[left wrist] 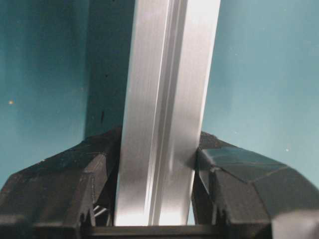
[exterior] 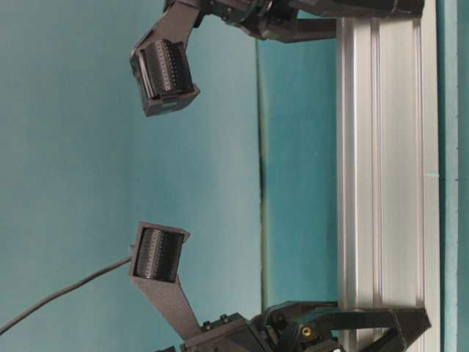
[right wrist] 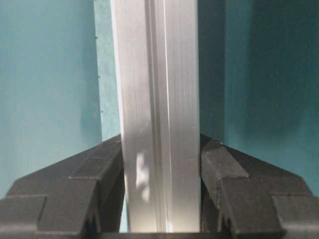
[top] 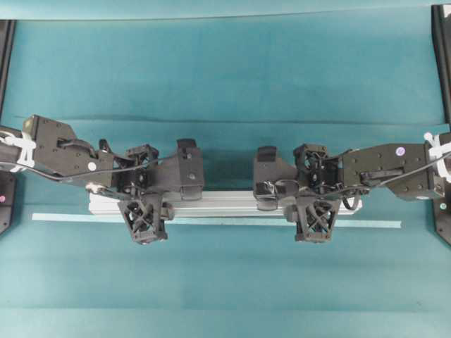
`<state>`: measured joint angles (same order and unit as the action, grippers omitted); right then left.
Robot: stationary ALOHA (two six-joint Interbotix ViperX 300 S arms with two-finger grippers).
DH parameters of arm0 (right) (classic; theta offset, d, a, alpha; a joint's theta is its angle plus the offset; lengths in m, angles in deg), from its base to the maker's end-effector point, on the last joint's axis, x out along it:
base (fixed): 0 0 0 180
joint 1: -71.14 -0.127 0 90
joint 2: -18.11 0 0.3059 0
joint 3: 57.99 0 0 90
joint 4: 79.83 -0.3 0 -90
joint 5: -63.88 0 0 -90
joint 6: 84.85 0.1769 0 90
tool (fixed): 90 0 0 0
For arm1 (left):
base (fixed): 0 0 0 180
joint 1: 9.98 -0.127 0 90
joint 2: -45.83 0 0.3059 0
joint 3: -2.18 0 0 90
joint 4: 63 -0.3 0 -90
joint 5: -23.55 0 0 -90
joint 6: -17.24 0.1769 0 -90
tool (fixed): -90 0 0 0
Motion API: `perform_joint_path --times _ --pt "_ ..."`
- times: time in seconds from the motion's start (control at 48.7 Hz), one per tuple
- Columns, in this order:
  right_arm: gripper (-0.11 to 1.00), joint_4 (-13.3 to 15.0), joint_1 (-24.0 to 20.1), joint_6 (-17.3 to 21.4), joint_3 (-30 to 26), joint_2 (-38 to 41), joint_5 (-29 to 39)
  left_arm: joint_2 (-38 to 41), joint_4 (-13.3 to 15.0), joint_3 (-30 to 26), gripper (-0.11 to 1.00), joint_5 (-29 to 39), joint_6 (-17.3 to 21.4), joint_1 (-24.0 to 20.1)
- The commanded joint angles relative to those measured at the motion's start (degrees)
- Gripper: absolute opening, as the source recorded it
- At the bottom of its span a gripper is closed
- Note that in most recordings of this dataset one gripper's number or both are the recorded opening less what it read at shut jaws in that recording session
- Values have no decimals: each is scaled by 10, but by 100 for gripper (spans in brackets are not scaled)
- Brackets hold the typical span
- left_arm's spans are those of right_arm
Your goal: Lift the metal rail with both hands.
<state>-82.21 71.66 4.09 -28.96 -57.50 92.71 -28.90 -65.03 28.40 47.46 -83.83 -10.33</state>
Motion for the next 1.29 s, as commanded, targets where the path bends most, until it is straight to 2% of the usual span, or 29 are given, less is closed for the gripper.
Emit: perform_joint_path --times 0.0,0.472,0.616,0.903,1.19,1.272 --pt "39 -3 -2 1 6 11 2 -7 1 -4 36 -6 -18 -6" --pt "39 -20 -14 2 6 19 -9 -11 1 6 36 -3 -7 -8" --pt "39 -25 -17 3 7 21 -14 -13 1 7 36 -3 18 -9" --pt "39 -32 -18 24 4 23 -21 -16 1 3 36 -3 97 -12" --pt "39 -33 -18 28 8 21 -17 -17 2 4 36 -7 98 -13" --pt "39 -41 -19 28 6 21 -16 -18 1 4 36 -6 94 -14"
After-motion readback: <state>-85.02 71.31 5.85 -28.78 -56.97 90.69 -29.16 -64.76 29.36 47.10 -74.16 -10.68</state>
